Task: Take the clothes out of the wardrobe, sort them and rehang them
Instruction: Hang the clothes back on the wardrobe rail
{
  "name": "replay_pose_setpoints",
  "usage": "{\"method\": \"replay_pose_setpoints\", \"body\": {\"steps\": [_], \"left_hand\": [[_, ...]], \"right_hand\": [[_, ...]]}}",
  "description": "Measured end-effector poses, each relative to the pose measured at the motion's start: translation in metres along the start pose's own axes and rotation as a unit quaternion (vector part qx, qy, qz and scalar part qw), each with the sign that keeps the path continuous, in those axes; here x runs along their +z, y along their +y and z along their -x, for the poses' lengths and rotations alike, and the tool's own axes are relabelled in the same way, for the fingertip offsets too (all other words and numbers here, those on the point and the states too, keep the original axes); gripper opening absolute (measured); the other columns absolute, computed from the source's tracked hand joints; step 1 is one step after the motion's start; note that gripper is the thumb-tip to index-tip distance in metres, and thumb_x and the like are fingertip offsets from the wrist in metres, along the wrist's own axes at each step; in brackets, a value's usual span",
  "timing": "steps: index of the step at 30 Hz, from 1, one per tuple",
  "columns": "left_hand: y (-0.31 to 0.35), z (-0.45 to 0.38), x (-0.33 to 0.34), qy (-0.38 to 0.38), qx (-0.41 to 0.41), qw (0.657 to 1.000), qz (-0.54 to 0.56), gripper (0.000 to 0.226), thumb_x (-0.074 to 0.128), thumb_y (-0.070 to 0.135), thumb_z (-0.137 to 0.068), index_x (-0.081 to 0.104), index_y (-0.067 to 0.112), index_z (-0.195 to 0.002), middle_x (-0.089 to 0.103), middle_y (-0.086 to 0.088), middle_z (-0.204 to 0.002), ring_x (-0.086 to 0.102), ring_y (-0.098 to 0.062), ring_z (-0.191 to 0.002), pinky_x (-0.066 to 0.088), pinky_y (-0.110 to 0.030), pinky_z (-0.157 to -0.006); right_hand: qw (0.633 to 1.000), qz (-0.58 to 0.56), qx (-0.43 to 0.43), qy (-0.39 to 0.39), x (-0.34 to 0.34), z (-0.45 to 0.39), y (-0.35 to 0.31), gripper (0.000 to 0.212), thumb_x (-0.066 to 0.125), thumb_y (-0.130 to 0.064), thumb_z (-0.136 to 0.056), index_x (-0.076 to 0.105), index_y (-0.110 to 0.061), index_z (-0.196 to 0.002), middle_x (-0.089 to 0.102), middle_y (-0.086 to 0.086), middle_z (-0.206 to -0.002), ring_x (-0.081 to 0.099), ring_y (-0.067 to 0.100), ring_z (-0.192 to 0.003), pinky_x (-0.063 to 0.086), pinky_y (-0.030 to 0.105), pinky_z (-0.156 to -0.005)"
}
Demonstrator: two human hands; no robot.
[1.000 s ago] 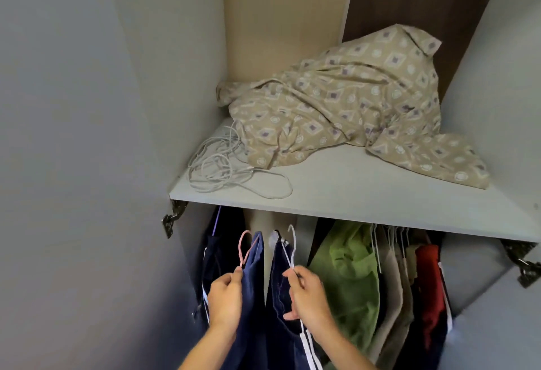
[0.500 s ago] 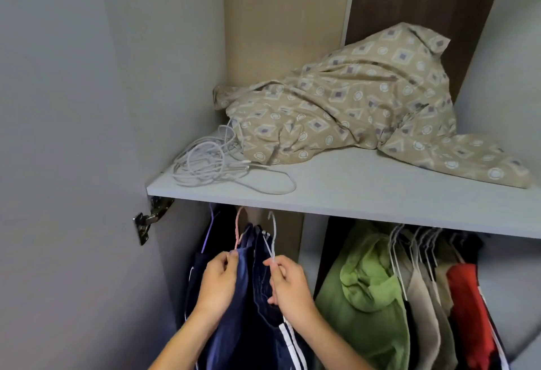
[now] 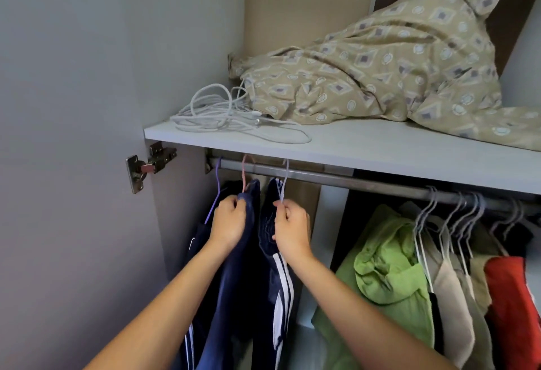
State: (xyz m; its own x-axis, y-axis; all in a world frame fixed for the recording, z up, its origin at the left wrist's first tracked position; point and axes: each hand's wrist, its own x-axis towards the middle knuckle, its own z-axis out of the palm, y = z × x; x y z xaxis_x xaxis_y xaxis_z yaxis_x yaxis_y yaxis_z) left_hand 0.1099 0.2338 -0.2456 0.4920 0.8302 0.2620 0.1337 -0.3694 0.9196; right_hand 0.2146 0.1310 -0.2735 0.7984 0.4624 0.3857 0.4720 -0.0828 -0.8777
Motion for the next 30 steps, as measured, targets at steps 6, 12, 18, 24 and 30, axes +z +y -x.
{"method": "replay_pose_setpoints", "body": {"steps": [6,12,18,24,30], "left_hand": [[-0.005,-0.044,0.018,-0.019,0.002,0.999,-0.043,0.034,0.047,0.029,-0.110,0.051,0.018,-0.078,0.064,-0.013,-0.082,0.062,-0.036,-0.084,0.040,-0.039,-0.069],[-0.031,-0.052,0.019,-0.055,-0.045,0.988,-0.134,0.030,0.045,0.035,-0.110,0.057,0.015,-0.092,0.070,-0.022,-0.106,0.065,-0.044,-0.103,0.050,-0.044,-0.084],[-0.036,-0.034,0.006,-0.050,-0.012,0.967,-0.251,0.025,0.040,0.036,-0.111,0.051,0.017,-0.098,0.070,-0.018,-0.107,0.063,-0.044,-0.104,0.044,-0.043,-0.077],[-0.042,0.006,-0.014,-0.065,0.022,0.927,-0.369,0.020,0.038,0.026,-0.110,0.051,0.011,-0.111,0.068,-0.018,-0.112,0.065,-0.047,-0.100,0.049,-0.049,-0.081],[-0.053,0.036,-0.035,-0.100,0.050,0.897,-0.427,0.016,0.047,0.034,-0.105,0.053,0.019,-0.110,0.067,-0.008,-0.108,0.067,-0.042,-0.096,0.045,-0.040,-0.071]], "right_hand": [[0.998,0.033,0.052,0.016,0.009,-0.036,0.012,0.019,0.046,-0.032,-0.096,0.062,-0.042,-0.094,0.073,0.004,-0.096,0.073,0.031,-0.085,0.064,0.051,-0.072],[0.989,0.087,0.115,-0.017,0.007,-0.043,0.026,0.022,0.049,-0.022,-0.098,0.062,-0.037,-0.090,0.073,0.009,-0.096,0.072,0.033,-0.086,0.065,0.050,-0.072],[0.982,0.116,0.135,-0.058,0.008,-0.035,0.030,0.026,0.048,-0.026,-0.105,0.069,-0.021,-0.119,0.072,0.011,-0.108,0.070,0.036,-0.098,0.061,0.046,-0.086],[0.975,0.142,0.129,-0.108,0.005,0.002,0.012,0.056,0.059,-0.013,-0.095,0.043,-0.020,-0.148,0.056,0.009,-0.136,0.060,0.033,-0.123,0.050,0.040,-0.095],[0.963,0.213,0.106,-0.128,0.005,0.035,0.013,0.074,0.052,-0.010,-0.100,0.019,-0.026,-0.165,0.038,0.008,-0.158,0.056,0.041,-0.128,0.050,0.046,-0.097]]}}
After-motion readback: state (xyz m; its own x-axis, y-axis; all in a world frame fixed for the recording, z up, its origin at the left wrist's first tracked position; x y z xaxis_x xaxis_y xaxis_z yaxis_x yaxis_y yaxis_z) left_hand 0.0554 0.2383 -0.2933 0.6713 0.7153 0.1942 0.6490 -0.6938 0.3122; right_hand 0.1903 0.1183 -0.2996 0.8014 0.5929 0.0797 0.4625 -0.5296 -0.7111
